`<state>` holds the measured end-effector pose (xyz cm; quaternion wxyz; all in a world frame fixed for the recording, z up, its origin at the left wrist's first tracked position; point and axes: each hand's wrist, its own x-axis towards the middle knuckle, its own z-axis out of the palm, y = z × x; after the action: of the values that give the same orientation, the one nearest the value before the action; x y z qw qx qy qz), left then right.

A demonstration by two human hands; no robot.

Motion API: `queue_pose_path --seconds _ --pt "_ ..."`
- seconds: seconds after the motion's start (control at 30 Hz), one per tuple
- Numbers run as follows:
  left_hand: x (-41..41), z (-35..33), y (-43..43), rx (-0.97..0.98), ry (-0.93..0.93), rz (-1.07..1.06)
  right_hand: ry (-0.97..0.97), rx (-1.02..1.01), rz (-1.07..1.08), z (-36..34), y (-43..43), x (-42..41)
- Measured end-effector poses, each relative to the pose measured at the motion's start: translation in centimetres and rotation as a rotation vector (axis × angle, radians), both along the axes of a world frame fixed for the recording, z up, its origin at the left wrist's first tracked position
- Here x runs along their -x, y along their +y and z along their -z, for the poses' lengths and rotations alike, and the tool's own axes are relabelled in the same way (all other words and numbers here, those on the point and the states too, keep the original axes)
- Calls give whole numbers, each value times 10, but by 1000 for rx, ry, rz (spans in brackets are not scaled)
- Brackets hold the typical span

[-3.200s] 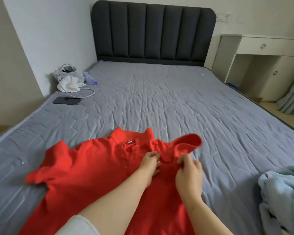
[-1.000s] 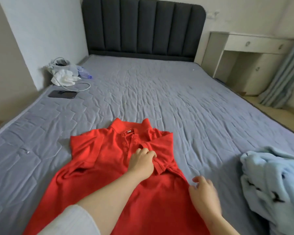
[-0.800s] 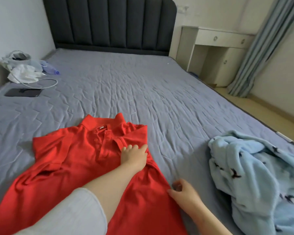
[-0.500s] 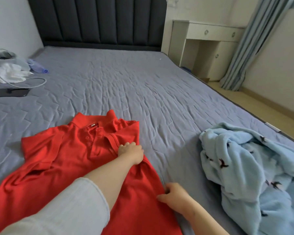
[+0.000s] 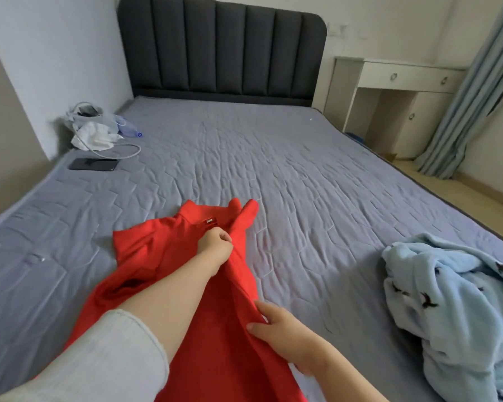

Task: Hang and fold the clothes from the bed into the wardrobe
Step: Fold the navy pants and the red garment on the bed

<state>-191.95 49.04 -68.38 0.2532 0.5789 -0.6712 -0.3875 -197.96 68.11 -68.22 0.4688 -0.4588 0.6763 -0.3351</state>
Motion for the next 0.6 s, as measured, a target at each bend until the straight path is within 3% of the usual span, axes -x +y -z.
queue_pose_path --seconds 0.4,0.6 --pt "-149 0 -61 -120 280 -333 -7 -66 -235 16 -75 -123" --pt "-176 26 -52 -300 287 -99 19 -169 -324 38 -70 -133"
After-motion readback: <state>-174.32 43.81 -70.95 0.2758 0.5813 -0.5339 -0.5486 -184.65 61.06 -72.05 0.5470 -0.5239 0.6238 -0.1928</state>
